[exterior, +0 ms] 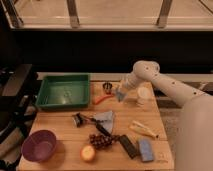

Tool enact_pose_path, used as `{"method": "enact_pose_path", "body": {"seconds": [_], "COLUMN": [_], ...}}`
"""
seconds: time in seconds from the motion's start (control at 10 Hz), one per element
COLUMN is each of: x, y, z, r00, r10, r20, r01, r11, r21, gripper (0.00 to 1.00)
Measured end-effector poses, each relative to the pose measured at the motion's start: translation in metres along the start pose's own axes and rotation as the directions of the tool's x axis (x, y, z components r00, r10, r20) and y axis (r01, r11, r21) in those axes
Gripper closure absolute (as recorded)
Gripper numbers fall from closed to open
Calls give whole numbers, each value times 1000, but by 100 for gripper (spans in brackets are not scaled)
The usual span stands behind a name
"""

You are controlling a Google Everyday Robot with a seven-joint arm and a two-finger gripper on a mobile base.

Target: Place fork in plastic cup

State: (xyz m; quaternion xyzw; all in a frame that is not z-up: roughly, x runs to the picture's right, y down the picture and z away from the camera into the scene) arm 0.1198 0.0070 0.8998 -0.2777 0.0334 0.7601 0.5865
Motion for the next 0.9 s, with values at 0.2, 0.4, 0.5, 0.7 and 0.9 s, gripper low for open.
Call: {"method": "enact_pose_path", "body": {"seconds": [0.2,0.4,0.5,0.7,0.9], "x": [0,0,0,-1,-3], "y": [-1,-1,-2,-1,-2], "z": [-3,-8,-12,-27,-53], "r00": [1000,1000,1000,999,996], "r10": [2,6,7,10,18], "r20": [6,17,25,52,91], "r01": [-2,-6,-8,-11,-22], "r11": [1000,1000,1000,1000,999], "r21": [7,17,22,30,40], "gripper": [36,36,36,36,36]}}
